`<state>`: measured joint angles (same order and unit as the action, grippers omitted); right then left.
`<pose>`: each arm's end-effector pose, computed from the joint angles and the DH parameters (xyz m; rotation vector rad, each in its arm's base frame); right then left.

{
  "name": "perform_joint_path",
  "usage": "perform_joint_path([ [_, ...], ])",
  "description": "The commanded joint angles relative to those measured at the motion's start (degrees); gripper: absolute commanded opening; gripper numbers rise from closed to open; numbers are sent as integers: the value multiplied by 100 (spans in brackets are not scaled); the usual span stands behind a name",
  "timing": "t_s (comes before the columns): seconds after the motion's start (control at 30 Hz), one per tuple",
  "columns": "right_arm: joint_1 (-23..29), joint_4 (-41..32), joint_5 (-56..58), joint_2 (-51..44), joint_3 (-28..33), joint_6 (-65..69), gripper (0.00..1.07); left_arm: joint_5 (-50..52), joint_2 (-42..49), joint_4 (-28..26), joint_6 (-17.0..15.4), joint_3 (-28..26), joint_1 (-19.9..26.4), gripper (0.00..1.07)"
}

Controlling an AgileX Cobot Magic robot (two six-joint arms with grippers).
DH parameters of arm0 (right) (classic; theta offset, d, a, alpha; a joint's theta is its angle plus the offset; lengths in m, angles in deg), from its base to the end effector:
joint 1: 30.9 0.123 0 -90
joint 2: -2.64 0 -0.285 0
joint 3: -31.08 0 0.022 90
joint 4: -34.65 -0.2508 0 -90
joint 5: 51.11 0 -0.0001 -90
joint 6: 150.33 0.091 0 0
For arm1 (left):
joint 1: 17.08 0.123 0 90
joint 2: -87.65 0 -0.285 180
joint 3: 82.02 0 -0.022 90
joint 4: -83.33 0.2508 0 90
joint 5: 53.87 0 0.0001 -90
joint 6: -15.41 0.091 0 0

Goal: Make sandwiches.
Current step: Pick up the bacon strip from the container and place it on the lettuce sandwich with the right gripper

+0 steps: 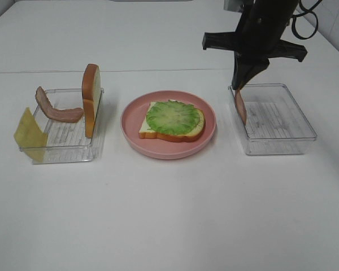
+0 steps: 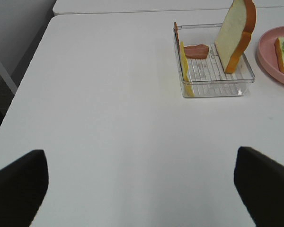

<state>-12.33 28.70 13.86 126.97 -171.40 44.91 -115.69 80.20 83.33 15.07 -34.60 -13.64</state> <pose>0.4063 0.1455 0.2402 -0.0368 2.9407 0.2384 -0.0089 -0.0005 0.2813 -0.0672 2.0357 0.0340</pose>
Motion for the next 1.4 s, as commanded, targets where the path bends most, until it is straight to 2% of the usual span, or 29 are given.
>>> perform_joint_path([
  [0.03,11,-980,-304,-80,29,-550,0,23,80,-52,-11,17,6,101],
  [0.07,11,-1495,-481,-74,29,-900,0,23,80,-52,-11,17,6,101],
  [0.1,11,-1495,-481,-74,29,-900,0,23,80,-52,-11,17,6,101],
  [0.13,11,-1942,-699,-63,29,-1117,0,23,80,-52,-11,17,6,101],
  [0.2,11,-2149,-819,-52,29,-1215,0,23,80,-52,-11,17,6,101],
  [0.23,11,-2504,-1031,-23,29,-1358,0,23,80,-52,-11,17,6,101],
  [0.27,11,-2504,-1031,-23,29,-1358,0,23,80,-52,-11,17,6,101],
  [0.5,11,-3667,-1358,430,23,-1937,0,23,80,-52,-11,17,6,101],
  [0.73,46,-4389,-1375,837,23,-2286,0,23,80,-52,-11,17,6,101],
  [0.93,292,-4400,-1765,945,23,-2406,0,23,80,-52,-11,17,6,101],
  [1.2,292,-4521,-1948,1008,0,-2498,0,23,80,-52,-11,17,6,101],
  [1.4,338,-4607,-1690,1495,-613,-2555,0,23,80,-52,-11,17,6,101],
])
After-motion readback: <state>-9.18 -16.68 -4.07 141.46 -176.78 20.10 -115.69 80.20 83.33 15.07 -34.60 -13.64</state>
